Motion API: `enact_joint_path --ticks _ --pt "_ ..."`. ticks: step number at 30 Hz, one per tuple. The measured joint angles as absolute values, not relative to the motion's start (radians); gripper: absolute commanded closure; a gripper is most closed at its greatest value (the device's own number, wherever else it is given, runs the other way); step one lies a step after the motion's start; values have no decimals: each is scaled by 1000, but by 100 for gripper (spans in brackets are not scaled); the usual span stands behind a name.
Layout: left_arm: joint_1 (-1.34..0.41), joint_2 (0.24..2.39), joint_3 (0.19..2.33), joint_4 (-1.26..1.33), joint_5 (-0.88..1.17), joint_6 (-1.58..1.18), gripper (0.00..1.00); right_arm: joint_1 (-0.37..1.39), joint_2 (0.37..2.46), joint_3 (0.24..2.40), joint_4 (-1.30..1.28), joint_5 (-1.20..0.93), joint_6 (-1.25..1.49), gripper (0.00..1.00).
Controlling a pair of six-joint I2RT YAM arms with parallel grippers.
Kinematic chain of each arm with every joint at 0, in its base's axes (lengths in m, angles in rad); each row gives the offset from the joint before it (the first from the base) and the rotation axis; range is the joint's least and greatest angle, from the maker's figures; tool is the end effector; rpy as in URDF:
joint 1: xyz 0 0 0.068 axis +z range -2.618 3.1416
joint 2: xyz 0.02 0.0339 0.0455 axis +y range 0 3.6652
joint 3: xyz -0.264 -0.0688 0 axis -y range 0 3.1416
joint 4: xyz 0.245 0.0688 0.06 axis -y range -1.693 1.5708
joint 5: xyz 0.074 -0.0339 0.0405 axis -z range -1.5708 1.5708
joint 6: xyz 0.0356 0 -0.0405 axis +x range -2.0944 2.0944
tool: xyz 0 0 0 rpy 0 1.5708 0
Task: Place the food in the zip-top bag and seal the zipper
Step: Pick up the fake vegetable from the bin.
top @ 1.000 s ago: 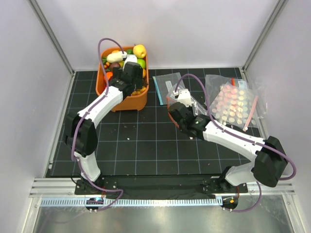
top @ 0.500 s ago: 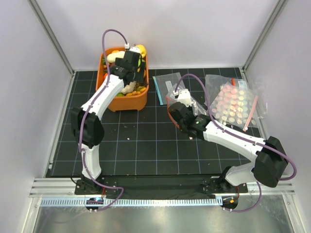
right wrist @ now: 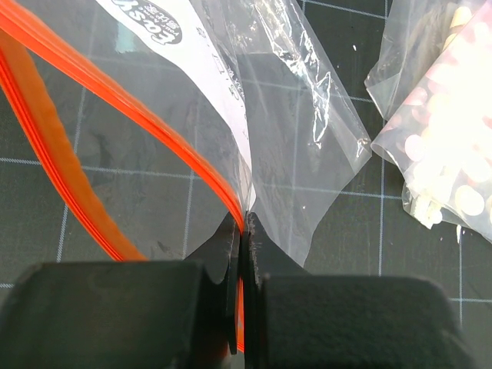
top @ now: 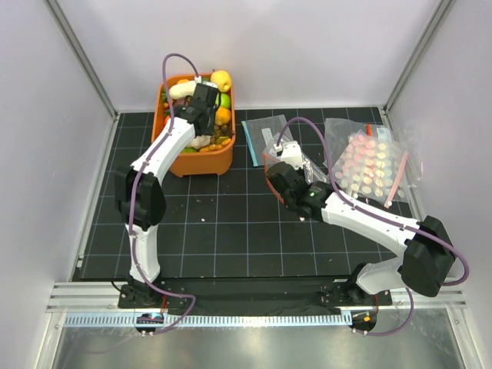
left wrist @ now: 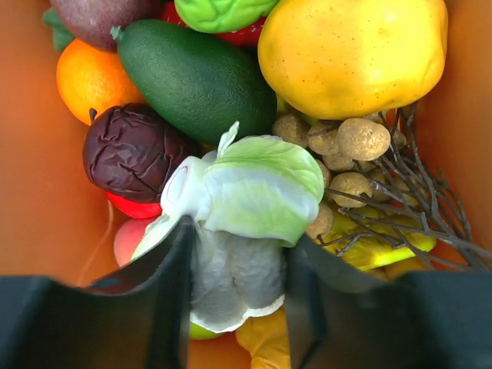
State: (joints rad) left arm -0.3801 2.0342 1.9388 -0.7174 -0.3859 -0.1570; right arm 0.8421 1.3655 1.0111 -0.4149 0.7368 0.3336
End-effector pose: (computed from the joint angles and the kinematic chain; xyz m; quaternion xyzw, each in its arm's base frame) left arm 0.4332 -0.1587 0.3084 0.0310 0.9140 0.0754 0.3974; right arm 0.2102 0.1996 0.2734 -0.0801 0.8667 -0.0741 0.4867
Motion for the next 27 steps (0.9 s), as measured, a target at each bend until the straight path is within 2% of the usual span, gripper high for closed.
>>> enact_joint_path --ticks 3,8,18,27 --pt "-379 2029 1938 -719 -384 -164 73 842 1365 1011 -414 737 334 99" --pt "-376 1937 1886 -719 -364 -195 75 842 1362 1003 -405 734 334 99" --pt "-374 1536 1762 -624 -182 -329 80 842 1309 983 -384 703 334 99" --pt "-373 1216 1285 -361 128 -615 79 842 1283 978 -352 551 336 99"
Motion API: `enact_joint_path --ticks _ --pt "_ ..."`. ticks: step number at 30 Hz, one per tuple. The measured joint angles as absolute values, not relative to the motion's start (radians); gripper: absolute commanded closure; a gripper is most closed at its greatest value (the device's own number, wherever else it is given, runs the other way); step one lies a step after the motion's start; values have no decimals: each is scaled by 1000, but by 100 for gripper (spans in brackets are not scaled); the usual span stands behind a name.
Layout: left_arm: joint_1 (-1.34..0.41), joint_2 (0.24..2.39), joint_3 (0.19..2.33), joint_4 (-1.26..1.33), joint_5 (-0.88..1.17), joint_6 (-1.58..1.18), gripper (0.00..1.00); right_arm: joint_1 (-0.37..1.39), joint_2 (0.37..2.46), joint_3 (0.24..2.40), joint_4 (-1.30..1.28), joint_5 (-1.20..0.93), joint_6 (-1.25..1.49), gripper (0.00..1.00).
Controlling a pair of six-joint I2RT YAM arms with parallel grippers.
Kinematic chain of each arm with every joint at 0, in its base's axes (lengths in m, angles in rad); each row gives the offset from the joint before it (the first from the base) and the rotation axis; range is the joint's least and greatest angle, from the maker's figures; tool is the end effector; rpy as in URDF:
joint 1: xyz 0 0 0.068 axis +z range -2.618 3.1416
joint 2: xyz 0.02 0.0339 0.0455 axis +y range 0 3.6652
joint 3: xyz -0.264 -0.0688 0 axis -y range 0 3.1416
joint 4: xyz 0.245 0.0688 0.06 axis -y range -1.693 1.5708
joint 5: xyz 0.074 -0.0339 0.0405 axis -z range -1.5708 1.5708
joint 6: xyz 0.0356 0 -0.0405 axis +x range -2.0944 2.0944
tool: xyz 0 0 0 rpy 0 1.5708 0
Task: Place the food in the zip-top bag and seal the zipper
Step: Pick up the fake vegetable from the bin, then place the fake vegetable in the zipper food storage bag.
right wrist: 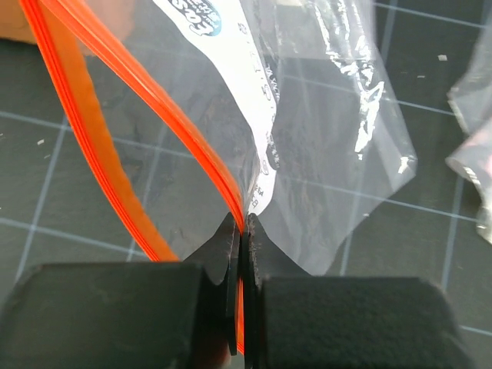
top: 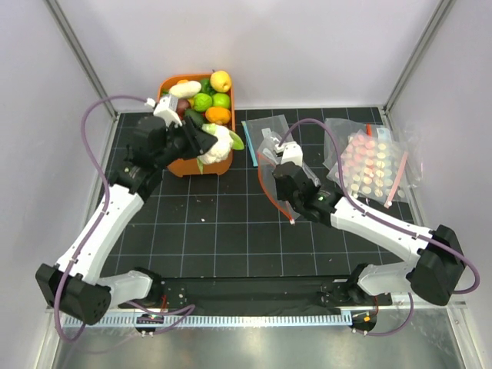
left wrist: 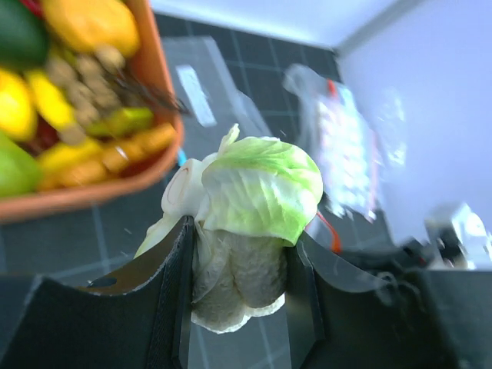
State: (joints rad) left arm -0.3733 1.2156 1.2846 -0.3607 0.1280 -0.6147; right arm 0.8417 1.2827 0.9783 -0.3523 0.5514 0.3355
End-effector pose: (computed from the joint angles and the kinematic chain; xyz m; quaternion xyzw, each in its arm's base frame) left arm 0.2527 -0.1038 0.4063 -0.0585 0.7995 -0.3276 0.5001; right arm 0.2000 0.1959 0.2867 -0.0999 0.8660 0.0326 0.4888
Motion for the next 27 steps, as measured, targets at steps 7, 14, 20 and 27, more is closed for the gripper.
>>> enact_joint_path --ticks 7,14,20,27 --pt "-386 1051 960 -49 338 -842 78 840 1283 965 -312 431 339 99" --pt "-454 1035 781 253 502 -991 78 835 1282 942 -262 377 344 99" --pt "-513 1079 707 423 544 -1016 78 826 1259 903 -252 362 354 99" --pt "-540 1185 693 538 547 -1023 81 808 1197 846 -256 364 373 99"
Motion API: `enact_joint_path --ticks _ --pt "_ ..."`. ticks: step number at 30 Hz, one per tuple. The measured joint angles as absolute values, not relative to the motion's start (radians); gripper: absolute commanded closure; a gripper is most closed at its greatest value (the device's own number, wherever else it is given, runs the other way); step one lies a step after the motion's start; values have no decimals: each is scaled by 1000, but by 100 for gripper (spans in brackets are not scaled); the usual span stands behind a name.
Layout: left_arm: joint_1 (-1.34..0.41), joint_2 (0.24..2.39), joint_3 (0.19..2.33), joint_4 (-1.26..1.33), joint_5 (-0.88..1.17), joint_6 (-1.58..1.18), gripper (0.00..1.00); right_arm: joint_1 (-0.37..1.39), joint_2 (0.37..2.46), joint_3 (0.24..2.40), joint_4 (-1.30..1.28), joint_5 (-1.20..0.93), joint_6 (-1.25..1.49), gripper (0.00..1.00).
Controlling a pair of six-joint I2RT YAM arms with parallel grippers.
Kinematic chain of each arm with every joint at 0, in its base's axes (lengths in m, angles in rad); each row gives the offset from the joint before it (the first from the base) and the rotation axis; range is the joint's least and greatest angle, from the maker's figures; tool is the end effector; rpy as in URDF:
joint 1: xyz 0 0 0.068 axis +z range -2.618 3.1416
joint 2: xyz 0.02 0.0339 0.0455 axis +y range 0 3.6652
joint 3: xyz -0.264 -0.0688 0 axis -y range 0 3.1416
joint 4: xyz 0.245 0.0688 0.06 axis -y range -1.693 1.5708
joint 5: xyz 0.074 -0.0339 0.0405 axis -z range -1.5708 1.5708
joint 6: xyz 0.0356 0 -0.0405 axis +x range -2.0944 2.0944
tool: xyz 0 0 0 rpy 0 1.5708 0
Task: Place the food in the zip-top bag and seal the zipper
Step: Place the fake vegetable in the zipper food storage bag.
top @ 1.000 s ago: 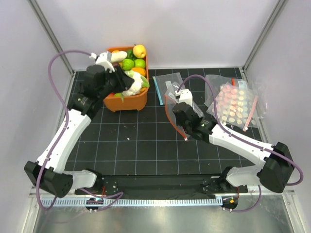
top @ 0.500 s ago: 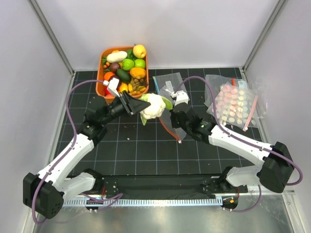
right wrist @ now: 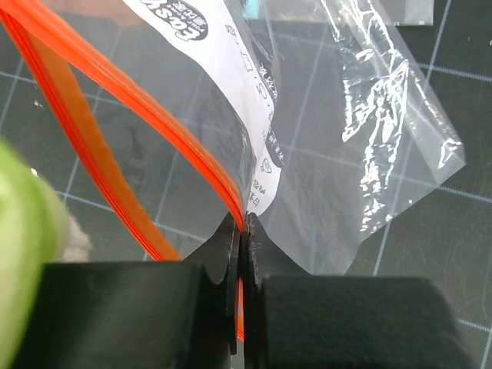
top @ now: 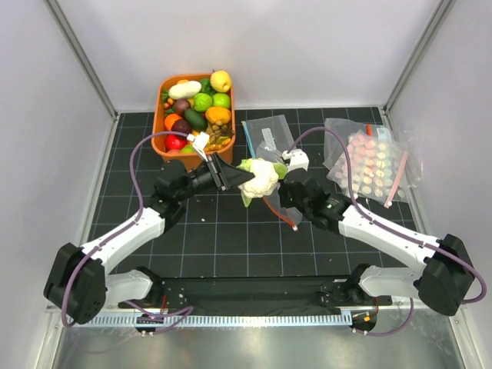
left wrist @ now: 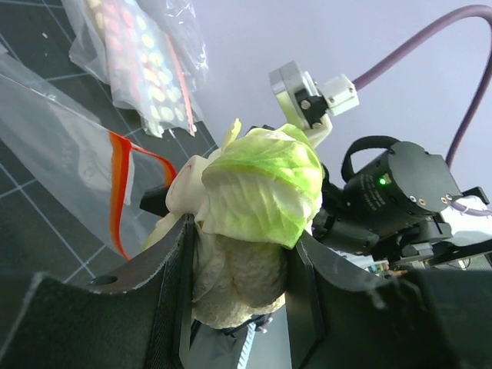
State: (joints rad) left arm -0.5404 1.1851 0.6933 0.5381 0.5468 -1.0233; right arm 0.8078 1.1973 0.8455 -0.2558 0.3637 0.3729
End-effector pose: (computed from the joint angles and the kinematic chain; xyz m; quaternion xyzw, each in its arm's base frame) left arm 0.2214 -0.1544 0.3001 0.0306 0.6923 -0.6230 0.3628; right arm 0.1905 0.1809 0.2700 -0.1063 0.8692 0.1204 0.4677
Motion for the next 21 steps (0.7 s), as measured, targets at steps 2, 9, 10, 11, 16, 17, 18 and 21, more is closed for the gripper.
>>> enact_joint_path --ticks 2,9,10,11,16,17,18,21 --pt "-542 1212 694 546 547 -1025 82 806 1190 832 -258 364 377 99" --pt "-552 1248 685 453 511 -1000 83 810 1150 826 -214 380 399 99" --pt "-553 1248 685 450 506 -995 83 806 1143 826 -210 383 402 99" --pt "-553 1246 685 447 504 -990 83 802 1135 825 -207 384 405 99" --pt "-561 1245 686 423 494 -971 84 783 1112 817 -166 366 419 99" --pt "-566 1254 688 420 494 -967 85 783 1111 817 -161 363 419 99" --pt "-570 1264 692 416 494 -964 84 783 1110 817 -157 362 419 99" --pt "-586 1314 719 382 490 -952 85 780 1101 801 -150 359 418 99"
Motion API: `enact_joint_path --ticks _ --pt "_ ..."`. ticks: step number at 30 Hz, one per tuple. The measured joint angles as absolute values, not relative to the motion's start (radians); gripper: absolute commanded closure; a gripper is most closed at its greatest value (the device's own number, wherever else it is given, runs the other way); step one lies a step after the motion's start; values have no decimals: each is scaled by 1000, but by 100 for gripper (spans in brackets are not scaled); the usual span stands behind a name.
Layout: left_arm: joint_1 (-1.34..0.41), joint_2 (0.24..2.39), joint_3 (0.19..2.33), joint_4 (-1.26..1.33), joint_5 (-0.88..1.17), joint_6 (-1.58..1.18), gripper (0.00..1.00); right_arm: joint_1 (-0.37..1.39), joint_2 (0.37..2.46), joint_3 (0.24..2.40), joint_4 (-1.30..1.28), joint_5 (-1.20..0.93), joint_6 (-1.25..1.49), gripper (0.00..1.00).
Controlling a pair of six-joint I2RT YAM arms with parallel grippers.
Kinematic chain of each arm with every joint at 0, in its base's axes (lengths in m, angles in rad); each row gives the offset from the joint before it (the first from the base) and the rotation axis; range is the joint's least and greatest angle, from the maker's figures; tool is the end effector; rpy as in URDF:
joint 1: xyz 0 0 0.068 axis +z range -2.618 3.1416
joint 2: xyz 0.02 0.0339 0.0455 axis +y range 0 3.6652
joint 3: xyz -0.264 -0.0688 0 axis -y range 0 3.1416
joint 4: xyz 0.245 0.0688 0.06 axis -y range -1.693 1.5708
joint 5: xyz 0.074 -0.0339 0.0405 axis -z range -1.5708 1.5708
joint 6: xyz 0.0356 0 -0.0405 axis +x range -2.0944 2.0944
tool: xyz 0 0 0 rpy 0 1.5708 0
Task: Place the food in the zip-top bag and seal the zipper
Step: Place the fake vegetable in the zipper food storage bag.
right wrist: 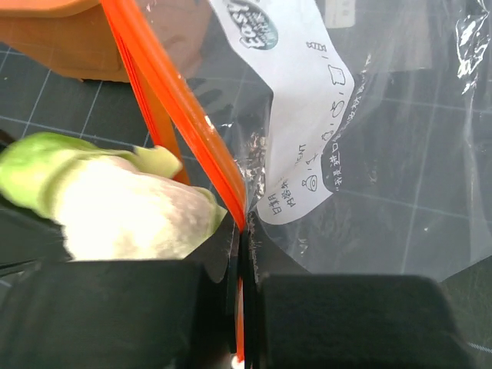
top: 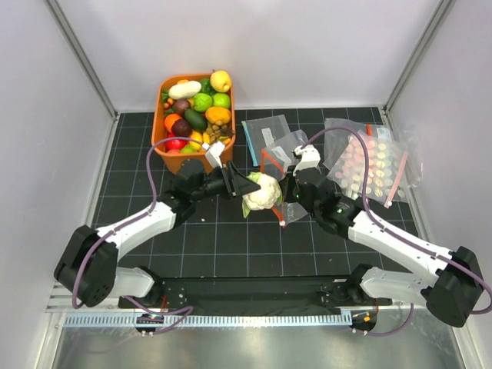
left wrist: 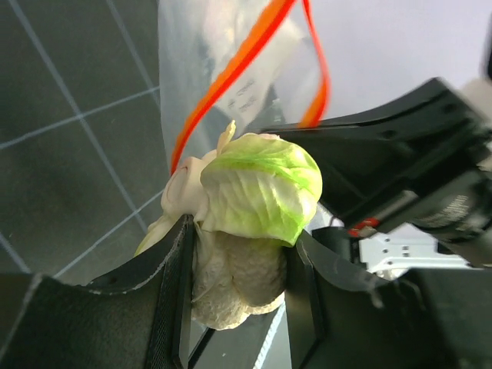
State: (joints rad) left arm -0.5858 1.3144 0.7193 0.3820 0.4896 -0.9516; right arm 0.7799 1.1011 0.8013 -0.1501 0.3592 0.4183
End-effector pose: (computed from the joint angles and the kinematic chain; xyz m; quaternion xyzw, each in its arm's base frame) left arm 0.2346 -0.1757 0.2589 0.0123 0.7702 -0.5591 0.3067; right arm 0.1858 0.1662 0.2872 -0.0564 0.8369 0.1700 0.5172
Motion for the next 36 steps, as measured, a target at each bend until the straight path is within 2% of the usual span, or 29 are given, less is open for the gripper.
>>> enact_joint_path --ticks 10,18,28,36 --pt "-602 1330 775 157 348 -862 92 780 1089 787 -109 260 413 99" --pt "-602 1317 789 72 258 -854 99 780 1194 796 -79 93 402 99" --pt "-602 1317 793 23 190 -879 99 780 1229 797 -23 -57 404 99" --pt "-602 1317 794 78 195 -937 97 780 1233 797 15 -139 422 99"
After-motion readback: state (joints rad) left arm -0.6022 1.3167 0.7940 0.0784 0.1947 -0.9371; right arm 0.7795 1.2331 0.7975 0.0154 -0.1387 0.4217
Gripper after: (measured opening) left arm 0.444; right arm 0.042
